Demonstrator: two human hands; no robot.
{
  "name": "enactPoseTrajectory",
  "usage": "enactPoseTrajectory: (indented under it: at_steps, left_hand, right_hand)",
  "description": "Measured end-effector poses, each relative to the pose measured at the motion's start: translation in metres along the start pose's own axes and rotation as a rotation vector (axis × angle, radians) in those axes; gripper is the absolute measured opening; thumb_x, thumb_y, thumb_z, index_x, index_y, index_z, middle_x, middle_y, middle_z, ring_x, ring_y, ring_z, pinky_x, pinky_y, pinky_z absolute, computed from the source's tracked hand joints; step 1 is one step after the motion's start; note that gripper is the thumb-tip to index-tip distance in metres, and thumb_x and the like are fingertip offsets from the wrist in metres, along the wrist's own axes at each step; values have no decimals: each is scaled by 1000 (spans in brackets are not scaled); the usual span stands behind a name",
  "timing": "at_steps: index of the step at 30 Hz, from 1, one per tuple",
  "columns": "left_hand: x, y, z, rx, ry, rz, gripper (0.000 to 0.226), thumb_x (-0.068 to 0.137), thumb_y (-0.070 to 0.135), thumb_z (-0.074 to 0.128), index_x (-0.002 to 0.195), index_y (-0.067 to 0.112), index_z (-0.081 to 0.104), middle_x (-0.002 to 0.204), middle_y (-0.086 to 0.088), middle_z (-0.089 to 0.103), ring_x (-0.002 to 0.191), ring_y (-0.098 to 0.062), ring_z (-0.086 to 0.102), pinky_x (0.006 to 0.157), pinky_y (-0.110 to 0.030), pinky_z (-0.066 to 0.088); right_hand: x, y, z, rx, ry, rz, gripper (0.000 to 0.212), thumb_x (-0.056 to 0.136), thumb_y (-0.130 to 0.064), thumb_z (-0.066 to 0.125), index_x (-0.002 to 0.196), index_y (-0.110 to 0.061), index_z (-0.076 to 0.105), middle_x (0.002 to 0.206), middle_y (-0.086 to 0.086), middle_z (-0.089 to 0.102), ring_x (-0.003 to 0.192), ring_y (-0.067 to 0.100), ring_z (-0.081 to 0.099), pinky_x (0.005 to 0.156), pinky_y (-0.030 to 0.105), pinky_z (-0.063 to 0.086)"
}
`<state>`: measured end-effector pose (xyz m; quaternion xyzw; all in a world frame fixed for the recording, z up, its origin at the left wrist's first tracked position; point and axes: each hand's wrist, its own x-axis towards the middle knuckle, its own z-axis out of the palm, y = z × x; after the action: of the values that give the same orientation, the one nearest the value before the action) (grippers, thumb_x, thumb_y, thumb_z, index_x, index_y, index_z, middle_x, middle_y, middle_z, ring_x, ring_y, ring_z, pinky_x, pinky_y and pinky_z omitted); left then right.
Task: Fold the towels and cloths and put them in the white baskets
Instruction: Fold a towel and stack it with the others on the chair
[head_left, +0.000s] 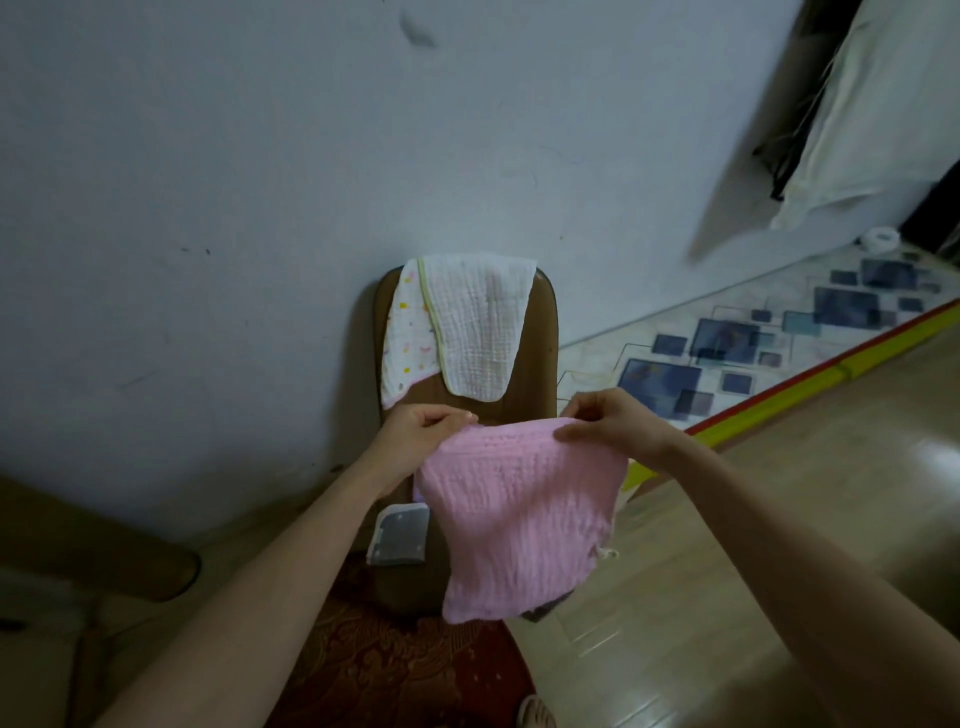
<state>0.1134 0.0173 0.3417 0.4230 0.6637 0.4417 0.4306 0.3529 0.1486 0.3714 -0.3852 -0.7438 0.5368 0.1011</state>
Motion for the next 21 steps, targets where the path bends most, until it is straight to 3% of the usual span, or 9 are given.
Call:
enactPoseTrajectory:
  at_steps: [2, 4, 6, 8, 10, 12, 14, 16, 21]
  left_hand:
    - [-2, 1, -5, 59, -133, -51, 6, 87, 26, 70, 88, 28, 75, 90, 12, 75, 89, 2, 66, 78, -13, 47]
    - [-1, 3, -6, 175, -165, -72, 2, 84, 27, 73, 82, 26, 74, 83, 11, 73, 78, 2, 65, 71, -13, 45]
    - [5, 0, -4, 207, -16, -37, 12, 84, 27, 73, 74, 22, 70, 72, 7, 68, 67, -3, 59, 65, -18, 42]
    - [12, -3, 1, 96, 182, 5, 23, 86, 25, 71, 67, 16, 61, 66, -1, 60, 64, -11, 52, 64, -27, 38]
    - [14, -6, 8, -8, 284, 13, 26, 88, 23, 69, 66, 15, 58, 64, 0, 59, 64, -11, 51, 64, -29, 39]
    - [10, -9, 10, -31, 257, -55, 25, 90, 25, 66, 68, 15, 60, 64, 2, 59, 64, -9, 53, 63, -27, 40]
    - [6, -21, 7, -22, 142, -112, 24, 92, 27, 64, 71, 15, 63, 66, 2, 59, 64, -7, 54, 61, -24, 40]
    - [7, -31, 1, -16, 67, -121, 22, 92, 23, 63, 72, 15, 64, 67, 4, 61, 63, -4, 54, 62, -23, 40]
    - [40, -40, 1, -158, 166, -218, 16, 96, 22, 58, 82, 15, 62, 88, -7, 61, 80, -16, 55, 55, -28, 50]
  right_hand:
    - [1, 10, -5, 4, 67, 30, 14, 79, -16, 78, 74, -8, 69, 71, 1, 67, 67, 9, 61, 62, 22, 49]
    - [1, 18, -7, 21, 124, 48, 19, 78, -21, 80, 72, -7, 68, 69, 3, 66, 63, 10, 61, 60, 23, 49]
    - [0, 24, -6, 75, 203, 39, 22, 78, -22, 80, 66, -12, 64, 64, 0, 64, 59, 8, 59, 54, 20, 47]
    - [3, 26, -2, 175, 298, 3, 24, 81, -17, 78, 67, -12, 58, 65, 1, 62, 60, 9, 58, 53, 19, 46]
    - [6, 29, 2, 301, 369, -19, 24, 83, -12, 74, 70, -10, 53, 70, 6, 60, 64, 14, 57, 56, 21, 47]
    - [7, 36, 0, 357, 281, 14, 22, 85, -14, 72, 77, -8, 52, 75, 13, 64, 68, 19, 60, 59, 28, 48]
    - [5, 44, -6, 337, 22, 89, 23, 85, -20, 71, 88, -5, 55, 85, 21, 66, 72, 26, 61, 59, 33, 47]
    - [6, 49, -15, 347, -143, 155, 25, 82, -26, 72, 87, -6, 57, 84, 18, 63, 71, 25, 59, 57, 30, 45]
    - [34, 58, -18, 345, -49, 180, 12, 92, -17, 62, 86, -6, 60, 71, 4, 57, 59, 12, 48, 51, 20, 37]
